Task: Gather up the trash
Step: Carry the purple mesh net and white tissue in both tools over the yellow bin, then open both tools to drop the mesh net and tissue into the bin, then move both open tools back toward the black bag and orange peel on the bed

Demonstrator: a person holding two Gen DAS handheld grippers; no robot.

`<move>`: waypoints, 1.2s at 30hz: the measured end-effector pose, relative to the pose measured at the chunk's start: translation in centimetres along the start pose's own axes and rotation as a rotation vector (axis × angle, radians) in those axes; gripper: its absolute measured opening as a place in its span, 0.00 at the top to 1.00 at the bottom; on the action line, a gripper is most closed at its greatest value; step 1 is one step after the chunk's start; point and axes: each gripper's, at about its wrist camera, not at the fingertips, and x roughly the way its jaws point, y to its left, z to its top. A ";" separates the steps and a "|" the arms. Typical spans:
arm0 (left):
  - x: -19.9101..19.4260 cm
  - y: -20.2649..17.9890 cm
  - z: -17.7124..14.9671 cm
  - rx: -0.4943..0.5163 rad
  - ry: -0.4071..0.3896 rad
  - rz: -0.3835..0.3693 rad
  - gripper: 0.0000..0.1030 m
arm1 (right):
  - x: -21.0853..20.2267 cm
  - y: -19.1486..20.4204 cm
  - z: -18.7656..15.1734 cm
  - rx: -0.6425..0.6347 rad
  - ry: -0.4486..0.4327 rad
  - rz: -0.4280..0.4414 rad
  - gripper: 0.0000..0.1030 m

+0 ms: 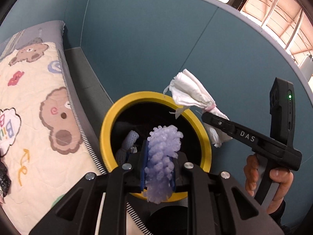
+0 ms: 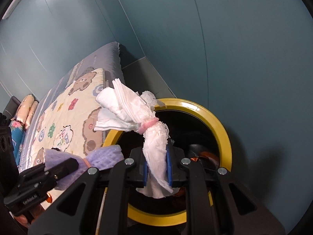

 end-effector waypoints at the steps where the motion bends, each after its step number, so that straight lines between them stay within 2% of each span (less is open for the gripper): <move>1: 0.4 0.0 0.0 -0.005 0.006 -0.003 0.84 | 0.2 0.0 0.0 0.004 0.002 -0.001 0.86; 8: 2.0 -0.5 -0.3 -0.012 0.032 -0.013 0.84 | 0.8 -0.6 0.1 -0.001 0.005 -0.019 0.85; 10: 2.2 -0.5 -0.2 -0.014 0.028 -0.018 0.81 | 0.9 -0.5 0.1 0.001 0.004 -0.018 0.81; 12: 2.1 -0.4 -0.2 -0.016 0.022 -0.017 0.68 | 1.2 -0.3 0.3 0.008 0.000 -0.023 0.77; 16: 1.2 0.1 -0.3 -0.023 -0.004 -0.008 0.47 | 0.9 -0.3 0.3 0.023 -0.019 -0.045 0.63; 18: 0.6 0.6 -0.4 -0.038 -0.028 -0.001 0.32 | 0.5 -0.4 0.4 0.030 -0.029 -0.056 0.59; 19: 0.2 0.9 -0.4 -0.043 -0.041 0.001 0.30 | 0.4 -0.5 0.4 0.031 -0.034 -0.061 0.54; 21: -0.3 1.3 -0.4 -0.042 -0.051 0.006 0.26 | 0.2 -0.5 0.3 0.038 -0.039 -0.070 0.53; 24: -1.7 2.0 -1.0 -0.036 -0.088 0.041 0.18 | -0.2 -0.1 0.0 0.036 -0.042 -0.048 0.45; 30: -4.9 5.6 -2.8 -0.081 -0.116 0.106 0.14 | -0.2 2.2 -0.5 -0.014 -0.030 0.018 0.35; 36: -9.1 10.0 -4.8 -0.120 -0.145 0.185 0.13 | 0.5 7.0 -0.9 -0.093 -0.001 0.087 0.34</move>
